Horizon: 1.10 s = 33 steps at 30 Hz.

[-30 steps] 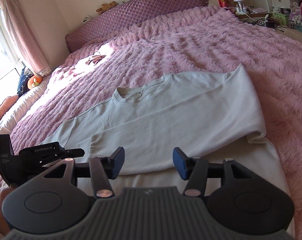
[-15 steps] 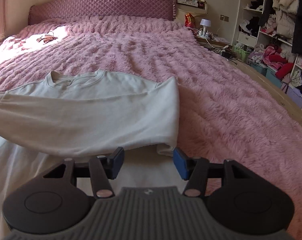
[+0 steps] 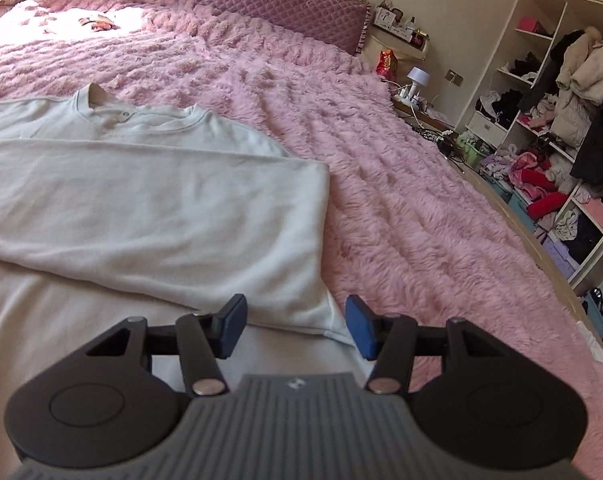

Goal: Fold small clothes
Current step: 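Move the left tool to the other sleeve cuff and close on it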

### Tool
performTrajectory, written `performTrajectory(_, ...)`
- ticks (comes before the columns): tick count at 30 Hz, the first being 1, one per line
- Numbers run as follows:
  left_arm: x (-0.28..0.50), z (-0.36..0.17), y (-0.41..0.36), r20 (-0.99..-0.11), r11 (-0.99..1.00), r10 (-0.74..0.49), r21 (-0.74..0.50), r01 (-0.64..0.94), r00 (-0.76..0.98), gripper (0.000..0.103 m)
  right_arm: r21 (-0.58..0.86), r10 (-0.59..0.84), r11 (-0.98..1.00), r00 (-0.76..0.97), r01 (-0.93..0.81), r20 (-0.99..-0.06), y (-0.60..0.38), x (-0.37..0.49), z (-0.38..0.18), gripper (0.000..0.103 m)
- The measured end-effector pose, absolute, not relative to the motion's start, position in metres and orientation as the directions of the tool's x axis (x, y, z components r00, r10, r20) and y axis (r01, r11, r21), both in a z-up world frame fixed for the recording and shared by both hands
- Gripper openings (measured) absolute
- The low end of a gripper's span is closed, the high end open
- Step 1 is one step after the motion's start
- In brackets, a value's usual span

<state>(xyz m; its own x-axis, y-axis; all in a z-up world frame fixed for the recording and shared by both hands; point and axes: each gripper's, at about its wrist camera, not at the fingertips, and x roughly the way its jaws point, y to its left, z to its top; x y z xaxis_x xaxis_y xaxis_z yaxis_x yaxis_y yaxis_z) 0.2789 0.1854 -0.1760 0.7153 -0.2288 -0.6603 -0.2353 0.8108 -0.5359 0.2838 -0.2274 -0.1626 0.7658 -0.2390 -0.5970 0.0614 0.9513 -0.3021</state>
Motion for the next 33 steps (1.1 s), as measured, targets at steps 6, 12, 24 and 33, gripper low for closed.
performTrajectory(6,0.276,-0.161,0.187,-0.679,0.817,-0.210,-0.517,-0.255,0.703,0.030,-0.283,-0.192,0.959,0.728,-0.003,-0.658,-0.207,0.301,-0.164,0.054)
performTrajectory(12,0.241,-0.116,0.210,-0.631,0.832,-0.141,-0.493,-0.254,0.763,0.063,-0.152,-0.136,0.988,0.704,0.040,-0.697,-0.194,0.305,-0.148,0.054)
performTrajectory(24,0.107,-0.111,0.351,-0.676,0.633,0.225,-0.446,-0.633,0.701,0.080,0.005,0.238,0.951,0.723,-0.308,-0.649,-0.024,0.291,-0.106,0.064)
performTrajectory(33,0.071,-0.149,0.428,-0.660,0.406,0.320,-0.553,-0.728,0.680,0.077,0.002,0.292,0.916,0.661,-0.402,-0.691,0.045,0.278,-0.127,0.064)
